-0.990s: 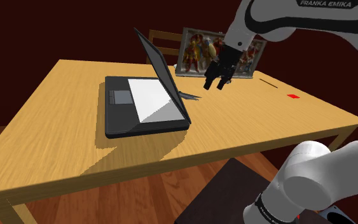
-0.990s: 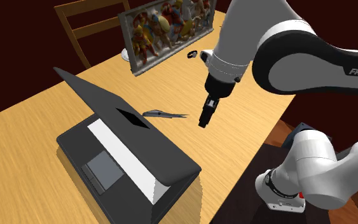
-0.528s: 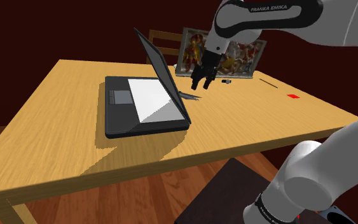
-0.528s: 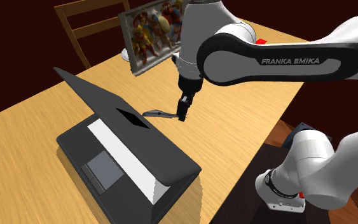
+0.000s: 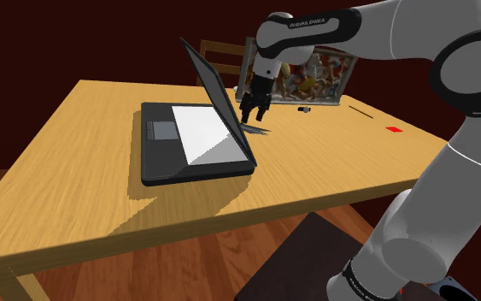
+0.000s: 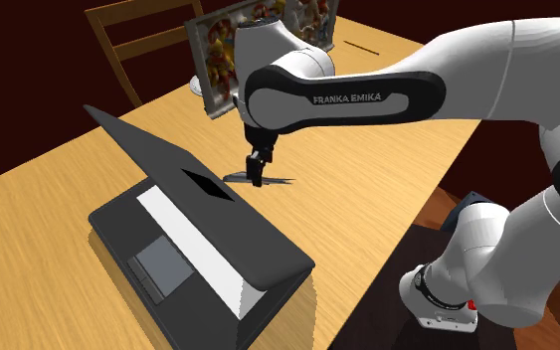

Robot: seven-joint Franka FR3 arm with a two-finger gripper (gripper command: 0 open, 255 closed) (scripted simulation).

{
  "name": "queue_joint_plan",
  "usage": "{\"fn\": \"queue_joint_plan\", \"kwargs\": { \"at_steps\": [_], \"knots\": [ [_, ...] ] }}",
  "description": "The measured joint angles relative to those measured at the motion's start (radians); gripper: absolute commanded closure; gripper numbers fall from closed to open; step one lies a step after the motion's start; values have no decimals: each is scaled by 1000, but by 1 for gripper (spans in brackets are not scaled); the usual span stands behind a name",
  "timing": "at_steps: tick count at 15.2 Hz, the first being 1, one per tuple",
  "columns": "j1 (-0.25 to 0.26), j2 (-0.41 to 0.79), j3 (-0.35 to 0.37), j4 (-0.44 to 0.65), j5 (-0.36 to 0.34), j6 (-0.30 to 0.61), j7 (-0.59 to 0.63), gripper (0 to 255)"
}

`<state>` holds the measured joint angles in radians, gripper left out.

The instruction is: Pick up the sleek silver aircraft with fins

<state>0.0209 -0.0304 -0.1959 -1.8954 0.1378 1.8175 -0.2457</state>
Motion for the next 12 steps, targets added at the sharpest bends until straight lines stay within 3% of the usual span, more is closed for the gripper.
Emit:
{"fn": "queue_joint_plan", "kwargs": {
  "at_steps": [6, 7, 12],
  "knots": [
    [-1, 22, -2, -50, 6, 69, -18, 0],
    [-1, 23, -1, -55, 7, 75, -17, 255],
    [0, 23, -1, -60, 7, 81, -17, 255]
  ]
}}
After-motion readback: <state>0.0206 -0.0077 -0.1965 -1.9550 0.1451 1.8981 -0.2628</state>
